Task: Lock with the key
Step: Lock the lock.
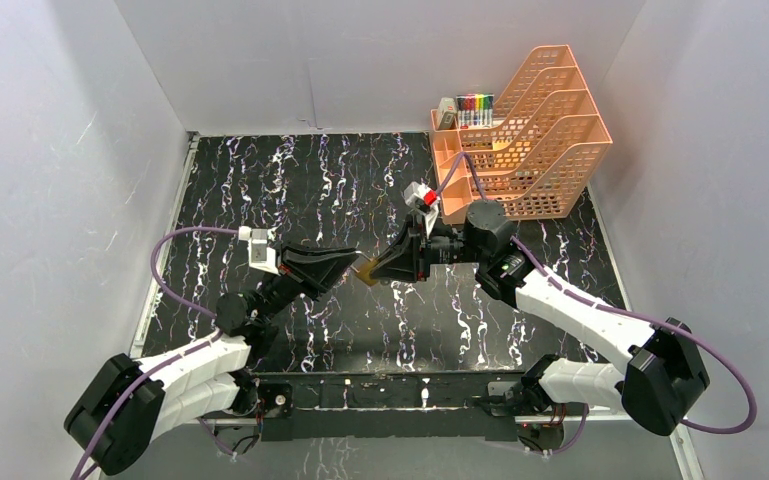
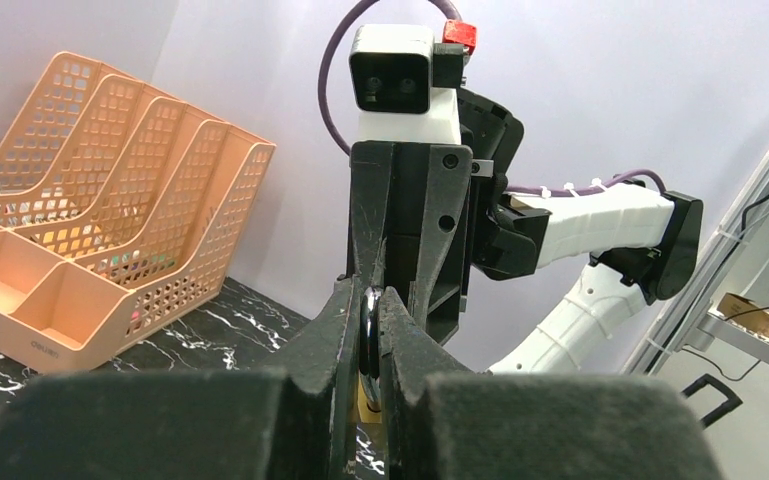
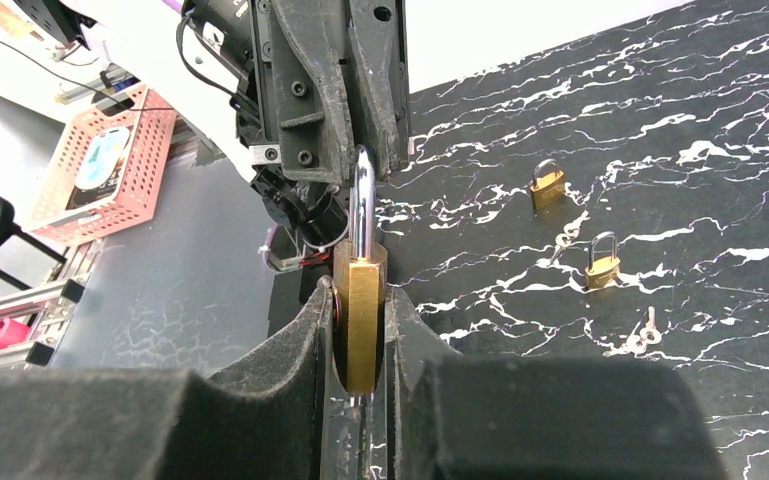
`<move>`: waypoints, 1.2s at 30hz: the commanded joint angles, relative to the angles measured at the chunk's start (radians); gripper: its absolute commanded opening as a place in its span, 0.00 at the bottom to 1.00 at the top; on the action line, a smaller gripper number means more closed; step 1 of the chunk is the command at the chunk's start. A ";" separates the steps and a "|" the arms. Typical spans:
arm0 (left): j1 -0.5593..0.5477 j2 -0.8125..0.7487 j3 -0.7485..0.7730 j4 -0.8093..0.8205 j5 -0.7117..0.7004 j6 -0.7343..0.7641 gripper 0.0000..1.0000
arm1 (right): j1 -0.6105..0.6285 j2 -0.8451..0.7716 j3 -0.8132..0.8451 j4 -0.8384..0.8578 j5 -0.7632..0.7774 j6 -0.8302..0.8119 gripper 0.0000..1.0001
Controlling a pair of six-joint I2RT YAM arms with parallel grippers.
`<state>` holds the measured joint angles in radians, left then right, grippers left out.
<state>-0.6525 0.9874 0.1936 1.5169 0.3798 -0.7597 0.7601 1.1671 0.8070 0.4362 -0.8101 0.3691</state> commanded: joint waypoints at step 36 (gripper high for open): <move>-0.107 0.188 -0.043 -0.194 0.265 0.053 0.00 | 0.028 0.138 0.384 0.650 0.222 0.065 0.00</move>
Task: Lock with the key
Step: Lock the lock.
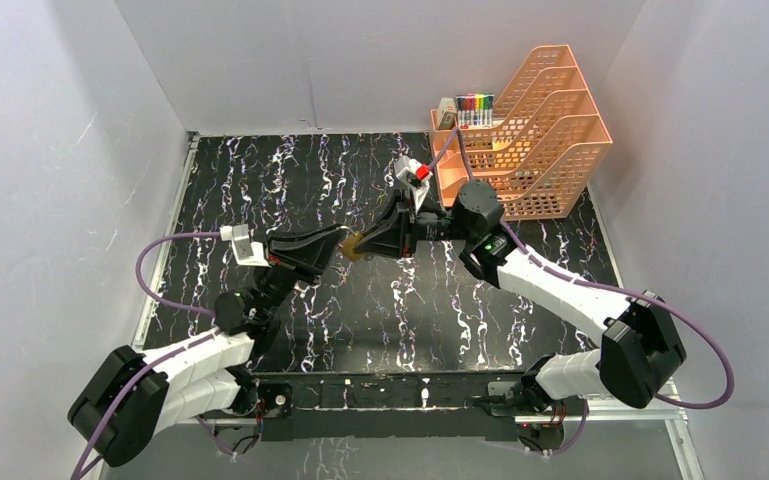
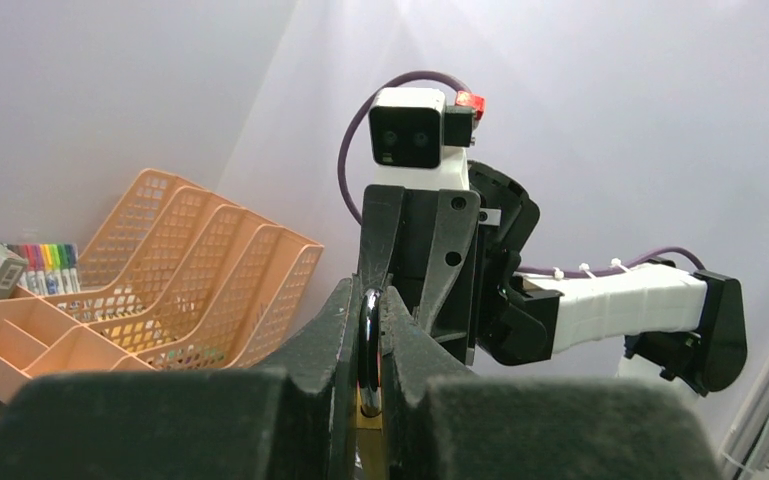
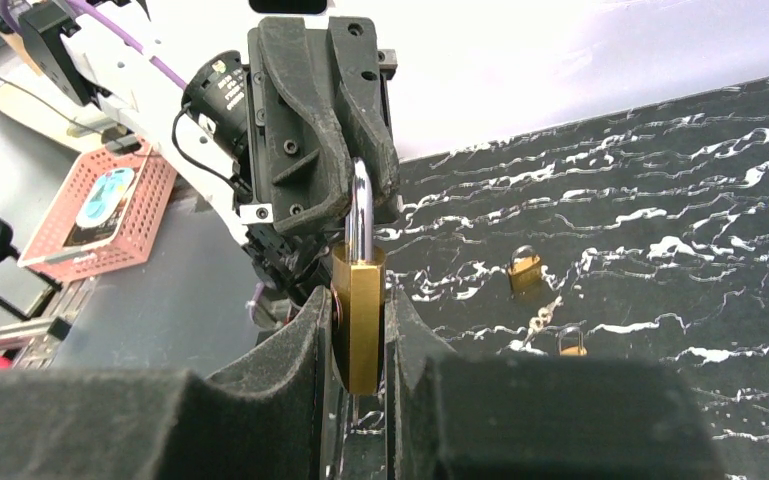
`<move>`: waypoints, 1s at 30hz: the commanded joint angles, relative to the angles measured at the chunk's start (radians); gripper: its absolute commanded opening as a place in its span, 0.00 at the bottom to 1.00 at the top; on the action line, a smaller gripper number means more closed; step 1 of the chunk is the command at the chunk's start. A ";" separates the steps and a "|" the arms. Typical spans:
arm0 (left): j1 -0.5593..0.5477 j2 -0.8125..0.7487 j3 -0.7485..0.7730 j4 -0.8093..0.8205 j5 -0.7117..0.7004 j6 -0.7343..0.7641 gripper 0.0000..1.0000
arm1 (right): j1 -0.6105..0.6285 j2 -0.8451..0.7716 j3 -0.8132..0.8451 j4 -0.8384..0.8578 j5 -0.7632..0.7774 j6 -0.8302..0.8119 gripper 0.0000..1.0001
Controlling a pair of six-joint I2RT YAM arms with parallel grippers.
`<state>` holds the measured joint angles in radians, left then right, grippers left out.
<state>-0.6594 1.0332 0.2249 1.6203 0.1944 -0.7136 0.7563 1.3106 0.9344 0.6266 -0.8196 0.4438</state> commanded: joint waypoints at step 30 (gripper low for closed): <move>-0.106 0.196 -0.070 -0.298 0.505 0.016 0.00 | -0.028 -0.033 0.322 0.236 0.132 -0.068 0.00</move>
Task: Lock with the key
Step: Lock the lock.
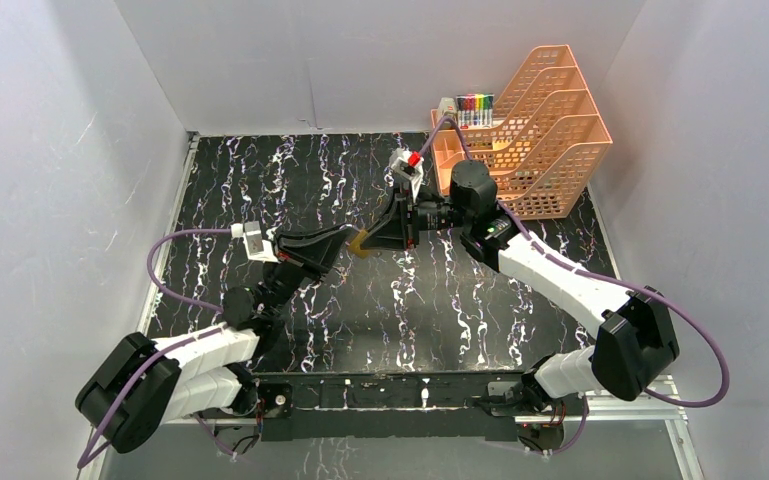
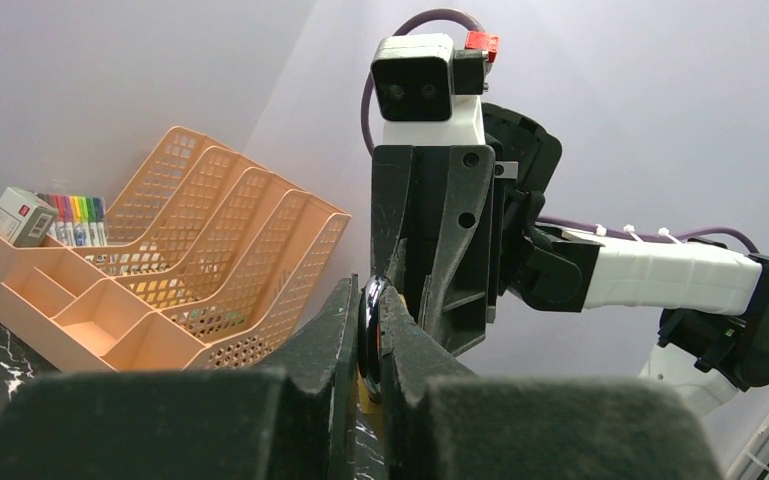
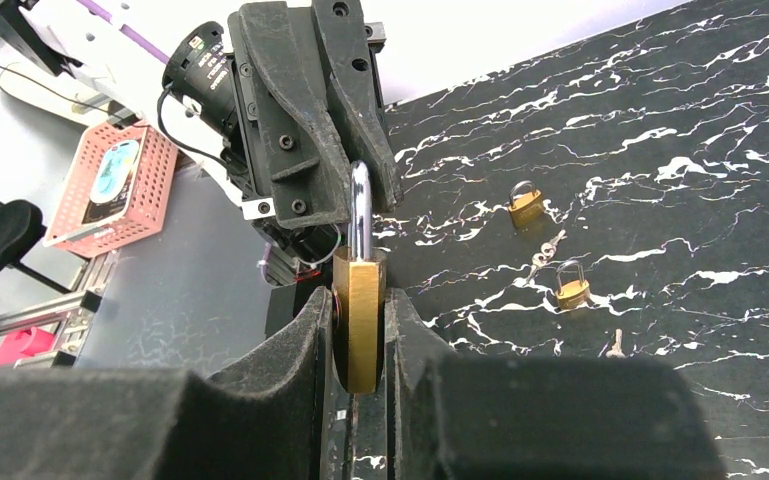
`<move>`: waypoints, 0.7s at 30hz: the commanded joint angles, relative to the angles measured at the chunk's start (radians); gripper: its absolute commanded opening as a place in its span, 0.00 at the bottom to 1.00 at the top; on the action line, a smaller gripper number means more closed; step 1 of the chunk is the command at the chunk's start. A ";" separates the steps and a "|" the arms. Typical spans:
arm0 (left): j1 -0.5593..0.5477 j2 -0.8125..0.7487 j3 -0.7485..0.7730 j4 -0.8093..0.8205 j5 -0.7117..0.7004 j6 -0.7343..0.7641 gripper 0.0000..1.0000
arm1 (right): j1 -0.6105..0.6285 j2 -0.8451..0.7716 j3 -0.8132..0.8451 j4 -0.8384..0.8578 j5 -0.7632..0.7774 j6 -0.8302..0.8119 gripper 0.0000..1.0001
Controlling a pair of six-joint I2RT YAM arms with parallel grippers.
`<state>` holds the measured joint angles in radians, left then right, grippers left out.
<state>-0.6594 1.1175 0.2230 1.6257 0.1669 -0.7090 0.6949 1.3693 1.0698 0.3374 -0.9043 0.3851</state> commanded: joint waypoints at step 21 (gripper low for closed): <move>-0.106 0.048 -0.057 -0.306 0.526 0.008 0.00 | 0.001 -0.149 0.115 0.512 0.209 0.002 0.00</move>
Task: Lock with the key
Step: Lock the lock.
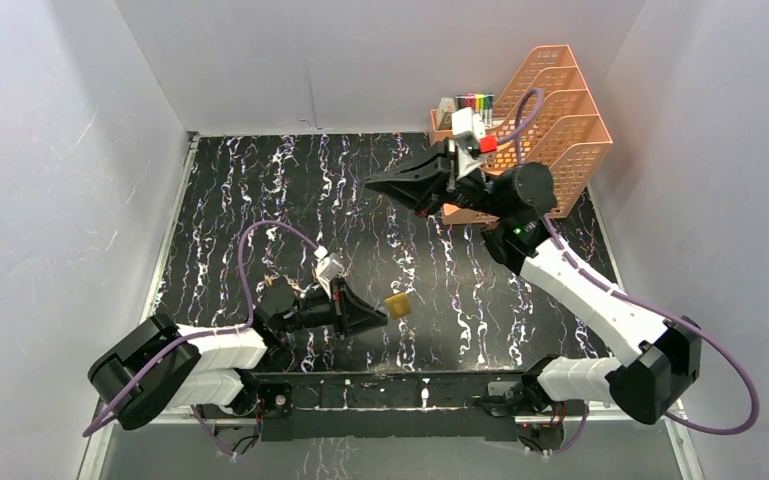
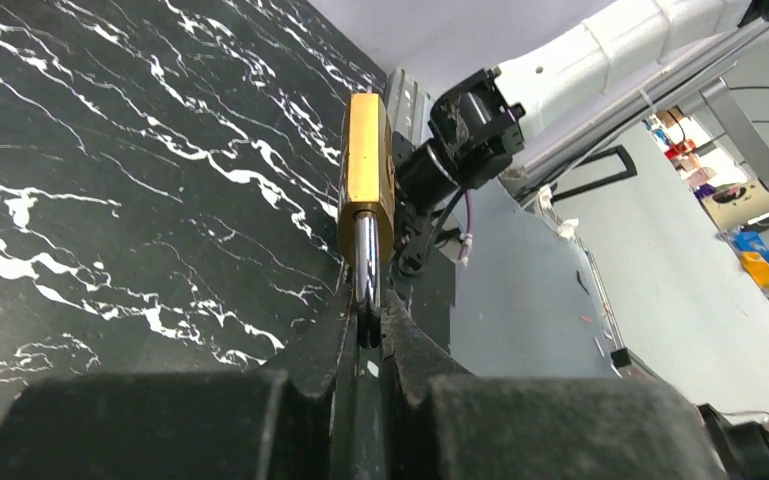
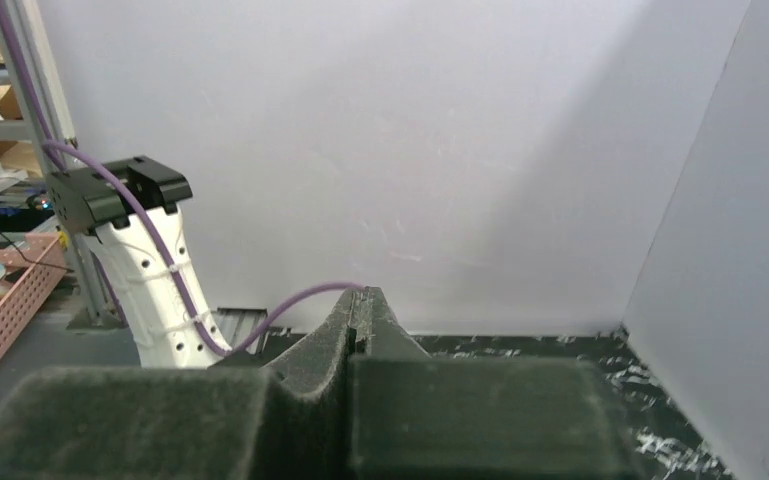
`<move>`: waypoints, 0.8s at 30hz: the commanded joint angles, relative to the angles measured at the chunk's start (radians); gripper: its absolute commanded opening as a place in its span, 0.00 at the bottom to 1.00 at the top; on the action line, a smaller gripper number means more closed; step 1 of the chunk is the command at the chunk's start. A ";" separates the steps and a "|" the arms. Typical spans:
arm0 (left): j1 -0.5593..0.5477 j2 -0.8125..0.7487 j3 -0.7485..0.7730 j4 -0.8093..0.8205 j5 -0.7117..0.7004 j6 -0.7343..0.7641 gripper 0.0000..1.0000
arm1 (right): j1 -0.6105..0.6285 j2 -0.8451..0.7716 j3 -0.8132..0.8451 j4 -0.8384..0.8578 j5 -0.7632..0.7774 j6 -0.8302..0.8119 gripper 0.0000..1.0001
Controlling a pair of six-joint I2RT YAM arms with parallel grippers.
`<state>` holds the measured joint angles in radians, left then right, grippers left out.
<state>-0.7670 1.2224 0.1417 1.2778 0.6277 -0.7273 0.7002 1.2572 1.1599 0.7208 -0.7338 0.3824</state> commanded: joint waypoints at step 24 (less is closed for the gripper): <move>0.004 -0.224 0.154 -0.278 -0.024 0.204 0.00 | -0.056 -0.379 -0.255 -0.332 0.174 -0.191 0.34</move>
<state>-0.7670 1.0809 0.2413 1.0248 0.6487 -0.5827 0.6579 0.9157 0.9298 0.4629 -0.5667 0.2329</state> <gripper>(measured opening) 0.044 0.163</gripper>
